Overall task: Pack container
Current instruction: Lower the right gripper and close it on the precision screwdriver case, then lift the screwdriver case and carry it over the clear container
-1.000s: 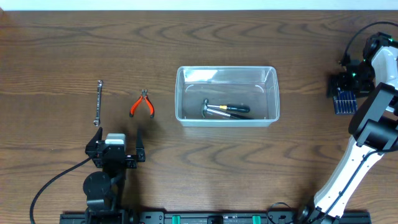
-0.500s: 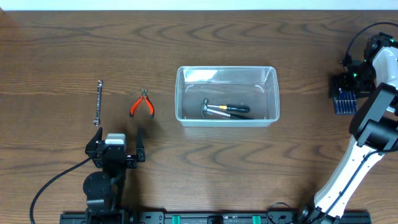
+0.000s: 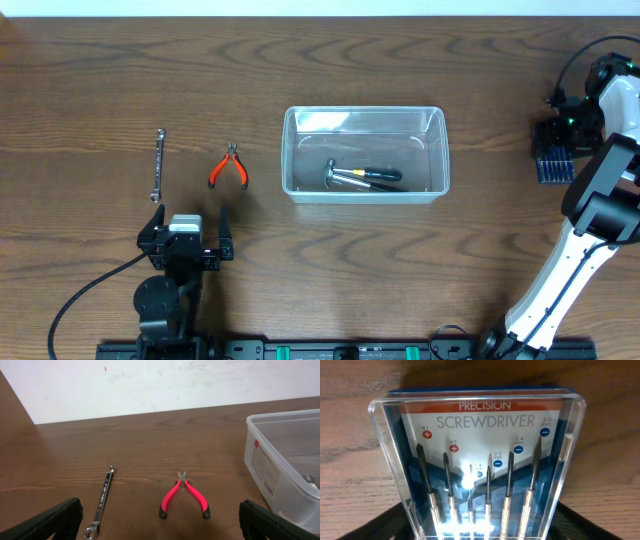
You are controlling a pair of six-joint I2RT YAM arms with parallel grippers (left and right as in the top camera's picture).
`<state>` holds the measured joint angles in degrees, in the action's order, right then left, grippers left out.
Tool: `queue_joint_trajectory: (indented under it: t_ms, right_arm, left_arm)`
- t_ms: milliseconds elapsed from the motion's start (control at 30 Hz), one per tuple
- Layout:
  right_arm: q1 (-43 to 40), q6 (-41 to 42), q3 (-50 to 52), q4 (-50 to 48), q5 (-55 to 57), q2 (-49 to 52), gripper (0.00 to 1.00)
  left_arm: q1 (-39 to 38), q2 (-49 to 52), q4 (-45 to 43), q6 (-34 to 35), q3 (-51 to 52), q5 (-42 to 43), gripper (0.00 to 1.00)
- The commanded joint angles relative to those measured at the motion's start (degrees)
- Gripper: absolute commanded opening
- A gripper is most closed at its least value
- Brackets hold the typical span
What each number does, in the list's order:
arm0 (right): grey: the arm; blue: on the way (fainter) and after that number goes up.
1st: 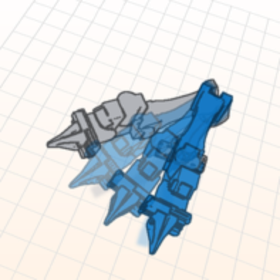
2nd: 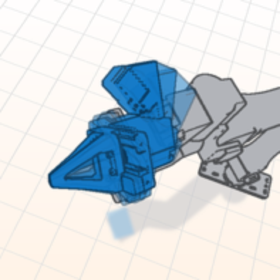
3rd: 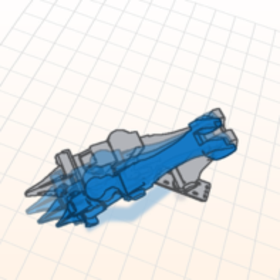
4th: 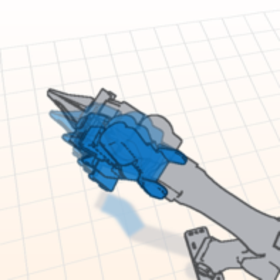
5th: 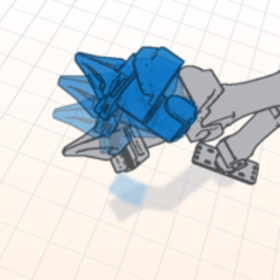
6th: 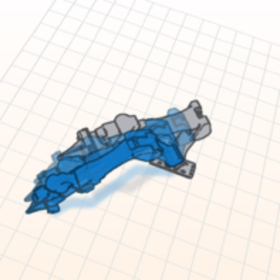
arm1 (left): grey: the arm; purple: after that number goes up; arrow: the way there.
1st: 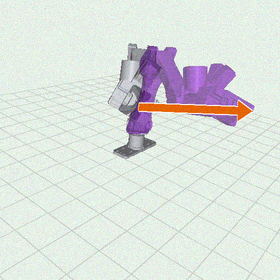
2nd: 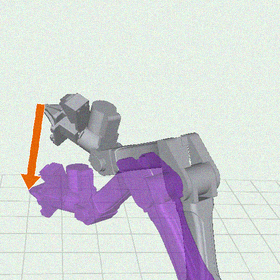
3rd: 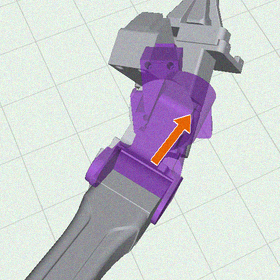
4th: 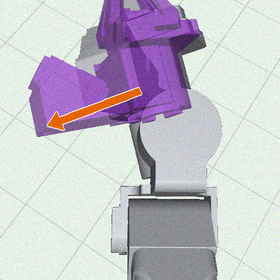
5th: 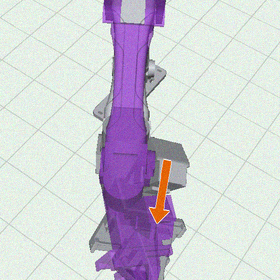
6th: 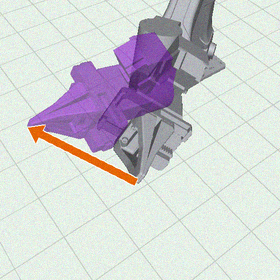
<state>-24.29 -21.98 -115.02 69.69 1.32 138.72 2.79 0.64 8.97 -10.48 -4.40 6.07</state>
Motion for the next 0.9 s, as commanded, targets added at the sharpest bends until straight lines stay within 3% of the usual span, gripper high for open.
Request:
queue_joint_trajectory:
  t_ms: [0,167,400,633,800,867]
  right_arm:
    - [-0.6,-0.4,0.4,0.2,-0.2,1.2,0.68]
    - [-0.6,-0.1,0.4,0.2,-0.2,1.2,0.62]
    - [-0.4,0.5,0.4,0.2,-0.2,1.2,0.46]
    - [-0.4,1.2,0.3,0.4,-0.3,1.2,0.41]
    - [-0.4,1.8,-0.6,1.4,-0.3,1.1,0.24]
    - [-0.4,1.8,-2.0,2.3,-1.2,1.1,0.21]
  left_arm:
    - [-0.1,0.0,0.5,0.5,1.6,0.8,0.98]
    - [-0.1,0.0,0.5,0.5,1.6,0.8,0.98]
    - [-0.1,0.0,0.5,0.5,1.6,0.8,0.98]
    - [-0.1,0.0,0.5,0.5,1.6,0.8,0.98]
    - [-0.1,0.0,0.5,0.5,1.6,0.8,0.98]
    - [-0.1,0.0,0.5,0.5,1.6,0.8,0.98]
